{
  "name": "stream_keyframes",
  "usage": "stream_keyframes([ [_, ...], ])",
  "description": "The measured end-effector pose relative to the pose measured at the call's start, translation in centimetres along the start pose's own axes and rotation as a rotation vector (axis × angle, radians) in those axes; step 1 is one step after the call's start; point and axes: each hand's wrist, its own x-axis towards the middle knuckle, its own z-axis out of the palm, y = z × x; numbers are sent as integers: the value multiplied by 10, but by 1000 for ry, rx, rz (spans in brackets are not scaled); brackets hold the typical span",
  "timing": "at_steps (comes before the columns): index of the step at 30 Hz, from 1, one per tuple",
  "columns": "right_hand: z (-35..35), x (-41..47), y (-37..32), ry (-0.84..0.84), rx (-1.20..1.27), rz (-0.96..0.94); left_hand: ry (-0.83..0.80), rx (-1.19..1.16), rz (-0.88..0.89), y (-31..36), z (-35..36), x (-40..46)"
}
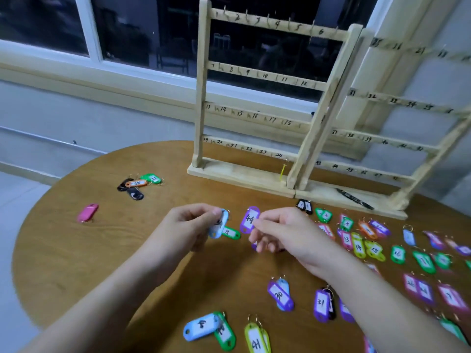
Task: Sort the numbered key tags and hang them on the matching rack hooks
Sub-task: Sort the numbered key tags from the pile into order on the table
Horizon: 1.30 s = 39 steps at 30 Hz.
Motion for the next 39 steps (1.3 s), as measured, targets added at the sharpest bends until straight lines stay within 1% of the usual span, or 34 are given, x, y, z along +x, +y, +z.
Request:
stream_keyframes([
  [3, -18, -28, 7, 52, -56, 5, -26, -14, 19, -3, 24, -12],
  [6, -35, -59, 17, 127, -59, 26, -22, 33, 34, -9, 44, -24],
  [10, -43, -95, 32, 202, -67, 24, 9, 236, 134, -10, 70, -41],
  [12, -45, -110, 42, 235, -72, 10, -40, 305, 172, -8, 83, -50],
  [17, -56, -145, 59, 319, -124, -26, -208, 355, 227, -4, 103, -72],
  [21, -72, -173, 73, 401, -177, -15, -273, 332, 224, -9, 117, -81],
  [25, -85, -197, 84, 435, -192, 29, -298, 421, 237, -19, 130, -85],
  [29, -94, -220, 91, 501, -200, 19, -413, 507, 272, -21, 144, -90],
  [33, -102, -237, 96, 553, -219, 39, -461, 605, 320, -27, 156, -93],
  [35, -104, -242, 99, 575, -213, 67, -487, 607, 352, -30, 162, -95],
  [39, -104, -249, 102, 594, -298, 64, -544, 590, 400, -35, 170, -97],
])
